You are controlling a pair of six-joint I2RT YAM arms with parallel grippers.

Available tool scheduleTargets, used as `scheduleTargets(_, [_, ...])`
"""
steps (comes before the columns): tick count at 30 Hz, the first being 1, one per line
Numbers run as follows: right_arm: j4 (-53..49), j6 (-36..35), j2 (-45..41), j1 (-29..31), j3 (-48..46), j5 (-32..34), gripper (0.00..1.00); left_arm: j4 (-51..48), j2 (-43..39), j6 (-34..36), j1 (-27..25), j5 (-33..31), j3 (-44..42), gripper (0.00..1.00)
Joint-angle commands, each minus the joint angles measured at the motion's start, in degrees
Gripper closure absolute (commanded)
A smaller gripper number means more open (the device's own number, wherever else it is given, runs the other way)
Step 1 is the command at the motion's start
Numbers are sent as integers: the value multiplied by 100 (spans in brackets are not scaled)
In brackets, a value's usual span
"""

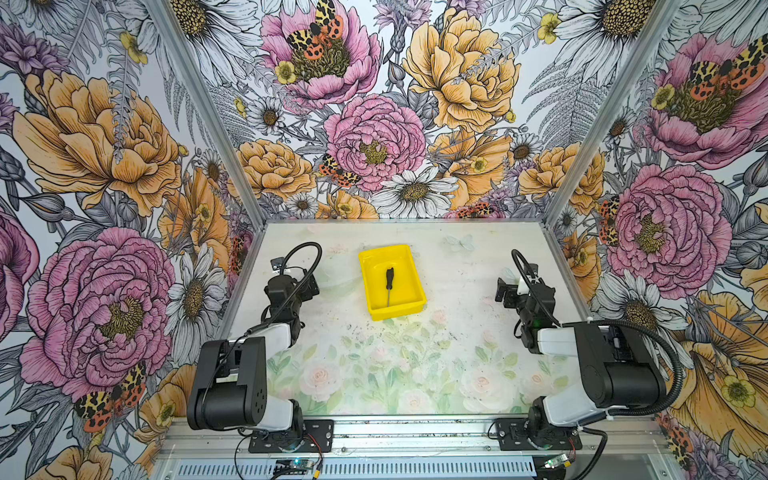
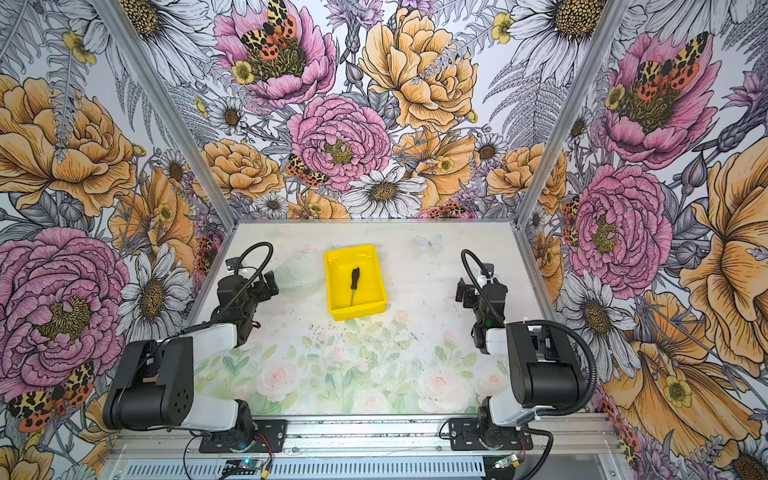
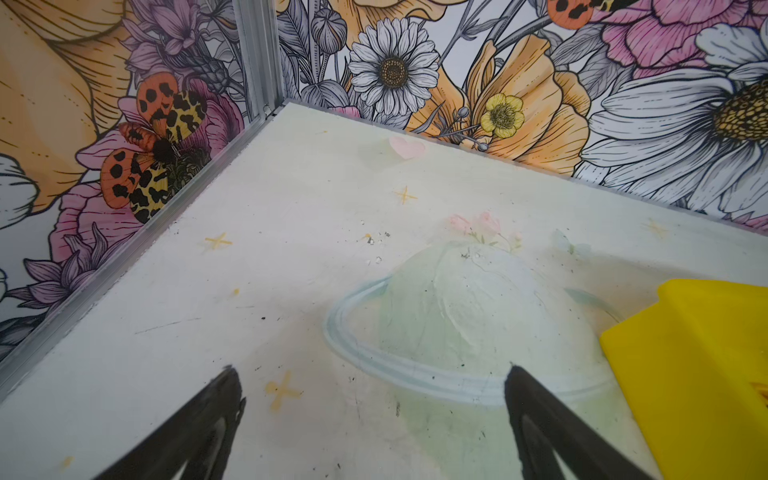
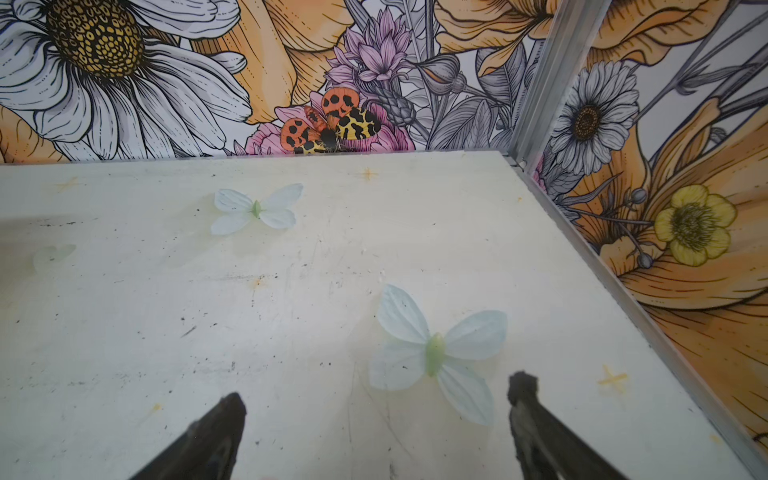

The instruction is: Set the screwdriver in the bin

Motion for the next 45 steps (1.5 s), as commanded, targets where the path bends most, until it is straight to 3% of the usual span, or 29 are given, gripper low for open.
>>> scheduleTargets(1, [239, 23, 32, 59, 67, 54, 0, 129, 185, 219, 47, 148, 241, 1])
scheduleTargets(5, [238, 15, 32, 78, 74, 90, 1, 383, 426, 556, -94, 199, 269, 1])
scheduleTargets(8, [229, 10, 32, 81, 73, 103, 0, 670, 449, 875, -440, -125, 155, 1])
scheduleTargets(13, [234, 8, 30, 88, 78, 121, 1, 1929, 424, 733, -410, -360, -591, 1])
scheduleTargets(14, [230, 10, 32, 92, 75, 120, 1, 2609, 639, 699, -378, -383, -801, 1])
scheduleTargets(21, [224, 12, 33, 87, 86, 107, 1, 2625, 652, 737, -468, -527, -809, 1])
scheduleTargets(25, [224, 6, 36, 92, 83, 115, 1, 2614, 620, 746, -552, -910, -827, 1])
scheduleTargets(40, [286, -28, 1, 191, 30, 371, 0, 2658, 637, 755, -548, -897, -827, 1])
scheduleTargets(45, [279, -32, 6, 184, 29, 368, 1, 2574, 630, 711, -434, -613, -801, 1])
